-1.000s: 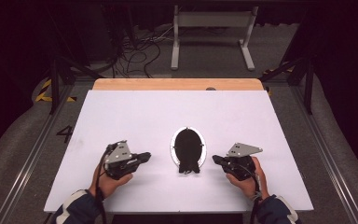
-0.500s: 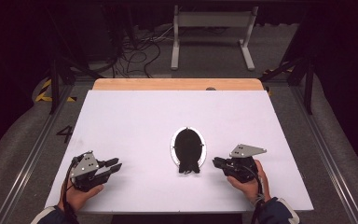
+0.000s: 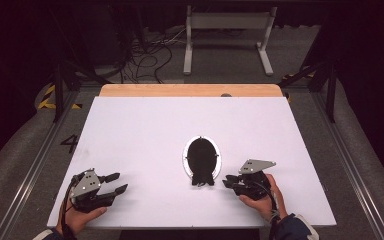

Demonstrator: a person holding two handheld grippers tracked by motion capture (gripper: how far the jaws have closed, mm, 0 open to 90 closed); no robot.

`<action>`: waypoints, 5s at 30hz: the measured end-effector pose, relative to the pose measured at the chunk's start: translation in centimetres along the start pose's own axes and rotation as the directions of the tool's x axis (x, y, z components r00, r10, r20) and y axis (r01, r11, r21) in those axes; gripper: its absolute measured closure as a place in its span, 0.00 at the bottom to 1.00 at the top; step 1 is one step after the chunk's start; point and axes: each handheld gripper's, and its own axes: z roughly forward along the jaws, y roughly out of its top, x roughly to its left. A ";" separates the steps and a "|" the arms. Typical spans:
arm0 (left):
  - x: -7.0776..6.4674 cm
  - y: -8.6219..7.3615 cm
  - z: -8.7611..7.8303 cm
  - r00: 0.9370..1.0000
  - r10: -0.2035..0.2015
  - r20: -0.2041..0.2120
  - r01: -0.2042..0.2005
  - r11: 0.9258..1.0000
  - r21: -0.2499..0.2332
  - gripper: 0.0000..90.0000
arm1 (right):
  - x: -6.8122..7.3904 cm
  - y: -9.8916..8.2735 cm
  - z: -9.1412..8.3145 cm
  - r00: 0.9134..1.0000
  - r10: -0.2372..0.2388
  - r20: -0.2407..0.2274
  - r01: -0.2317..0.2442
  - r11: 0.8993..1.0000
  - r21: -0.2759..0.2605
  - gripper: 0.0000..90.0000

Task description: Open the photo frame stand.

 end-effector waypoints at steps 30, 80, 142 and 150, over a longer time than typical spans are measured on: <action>0.1 0.0 1.0 0.999 -0.044 -0.029 0.045 0.998 0.032 0.23 | 1.4 1.5 2.5 0.995 -0.063 -0.078 0.072 0.990 0.119 0.71; -1.5 6.7 11.9 0.981 0.037 0.188 -0.059 0.992 0.108 0.20 | -2.5 1.5 5.9 0.692 0.591 -0.415 -0.641 0.767 0.023 0.68; 0.1 11.1 16.3 0.851 -0.120 0.512 0.151 0.988 -0.020 0.66 | -1.1 2.3 4.4 0.927 0.188 -0.325 -0.244 0.960 -0.141 0.86; -1.1 11.9 15.6 0.910 -0.010 0.415 0.038 0.998 -0.058 0.72 | -1.0 2.4 4.4 0.938 0.188 -0.292 -0.238 0.960 -0.147 0.84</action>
